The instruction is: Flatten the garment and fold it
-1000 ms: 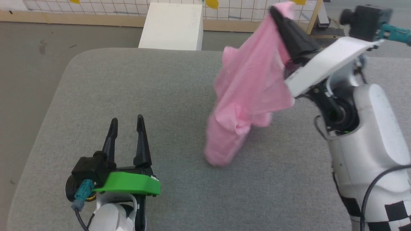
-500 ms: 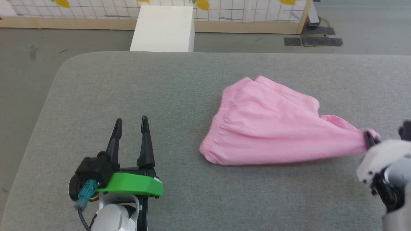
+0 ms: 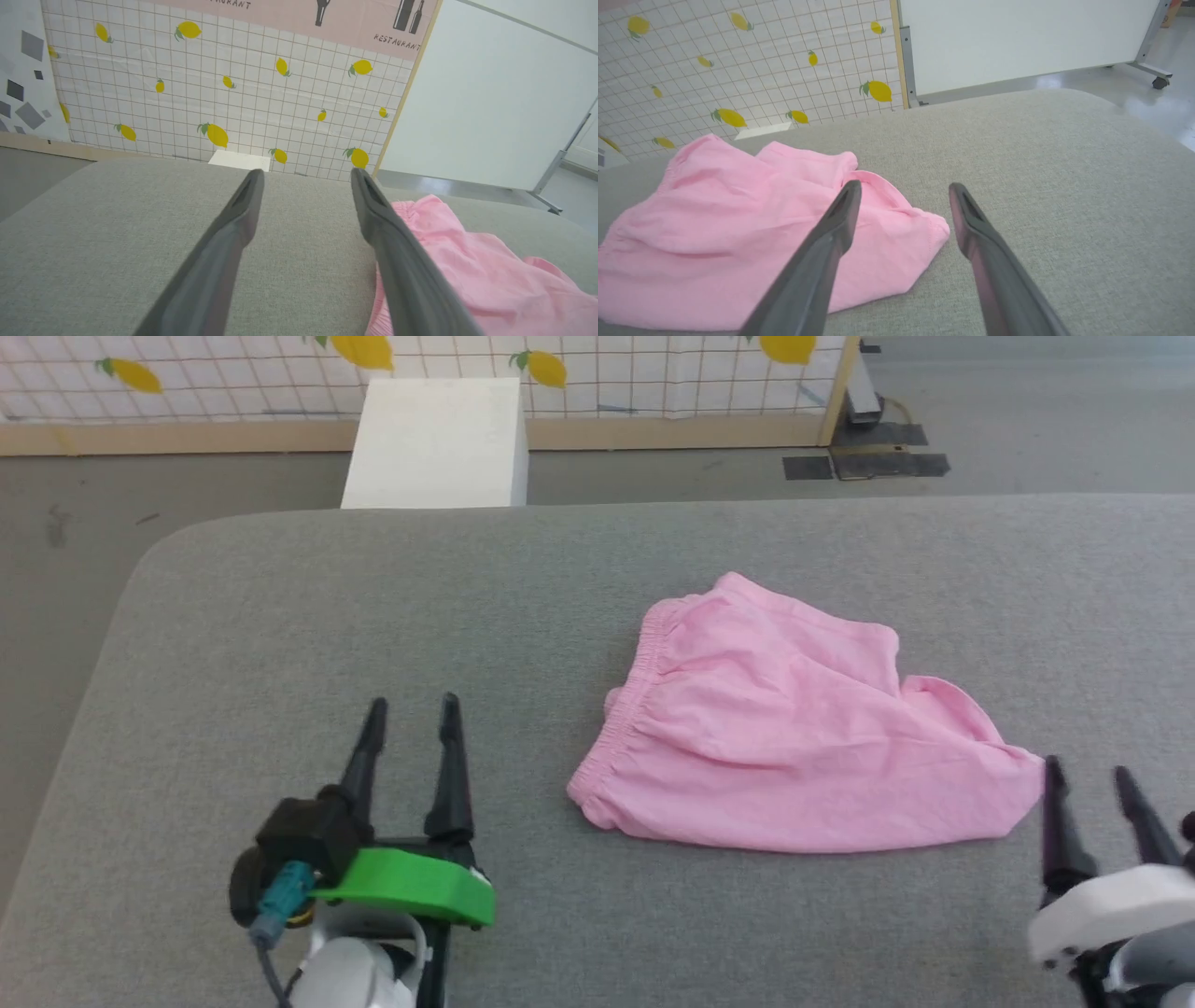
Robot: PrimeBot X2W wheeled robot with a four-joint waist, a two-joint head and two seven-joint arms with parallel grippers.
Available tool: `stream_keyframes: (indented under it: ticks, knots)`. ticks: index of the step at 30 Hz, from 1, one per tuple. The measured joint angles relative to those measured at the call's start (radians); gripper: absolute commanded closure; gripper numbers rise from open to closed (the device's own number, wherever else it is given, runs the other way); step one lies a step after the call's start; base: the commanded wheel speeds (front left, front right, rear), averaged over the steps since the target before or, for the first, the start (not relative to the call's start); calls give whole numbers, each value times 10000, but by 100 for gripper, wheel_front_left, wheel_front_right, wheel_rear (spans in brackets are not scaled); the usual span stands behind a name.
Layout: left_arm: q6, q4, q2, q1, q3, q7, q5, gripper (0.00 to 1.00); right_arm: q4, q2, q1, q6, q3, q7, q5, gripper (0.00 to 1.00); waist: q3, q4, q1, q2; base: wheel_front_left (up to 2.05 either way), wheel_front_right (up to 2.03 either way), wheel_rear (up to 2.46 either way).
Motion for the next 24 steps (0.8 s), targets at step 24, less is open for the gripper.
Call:
stream_keyframes:
  ticks: [24]
  knots:
    - [-282,4596,-36,-4446,-2169,5960,-794,0,-192,31,-237,0,2366,-917,840,0,1180,-1514,1,-1,0,0,0]
